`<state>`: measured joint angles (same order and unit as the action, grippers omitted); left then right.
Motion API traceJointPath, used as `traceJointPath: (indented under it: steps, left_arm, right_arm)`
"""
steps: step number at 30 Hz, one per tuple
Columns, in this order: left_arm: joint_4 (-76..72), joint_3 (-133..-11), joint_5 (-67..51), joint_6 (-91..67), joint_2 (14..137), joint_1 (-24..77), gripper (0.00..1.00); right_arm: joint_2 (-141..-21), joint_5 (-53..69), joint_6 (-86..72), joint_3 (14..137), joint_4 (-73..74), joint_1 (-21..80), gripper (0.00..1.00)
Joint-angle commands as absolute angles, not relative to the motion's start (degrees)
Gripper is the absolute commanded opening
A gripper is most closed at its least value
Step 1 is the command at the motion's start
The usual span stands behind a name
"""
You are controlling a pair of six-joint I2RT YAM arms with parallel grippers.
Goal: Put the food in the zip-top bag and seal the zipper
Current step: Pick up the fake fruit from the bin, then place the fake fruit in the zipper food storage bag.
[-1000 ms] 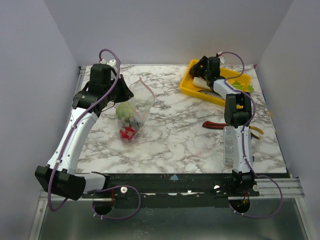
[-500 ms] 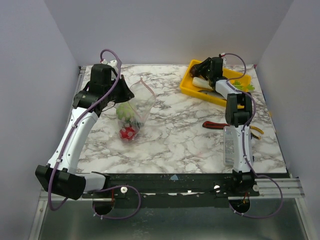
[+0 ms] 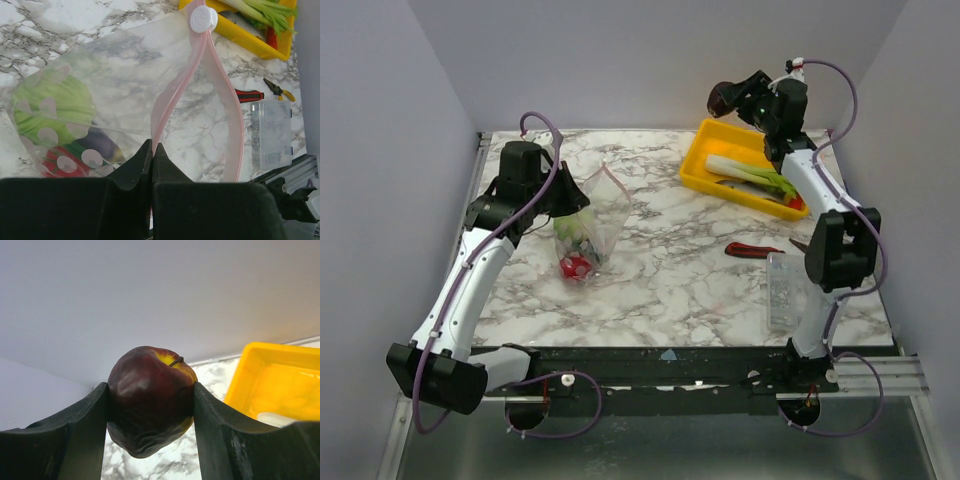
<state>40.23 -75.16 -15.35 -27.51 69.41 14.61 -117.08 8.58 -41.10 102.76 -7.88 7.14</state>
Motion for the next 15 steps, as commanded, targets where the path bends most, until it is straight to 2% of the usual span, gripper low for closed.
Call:
traceJointPath:
  steps: [1,8,15]
  left_arm:
    - [37.5,-74.0,-17.9,-29.4,66.8,14.0,0.0]
    - [36.6,-74.3,-18.7,-30.7,67.3,13.2,0.0]
    - [36.9,-74.8,-18.8,-30.7,67.0,12.7,0.0]
  right_arm:
    - [-104.3,14.2,-35.3,89.7,-15.5,11.7,0.15]
    - [-84.7,13.7,-20.0,69.1,-32.4,28.6,0.17]
    - [-78.7,15.6,-6.6,61.3,-43.0,42.9,0.21]
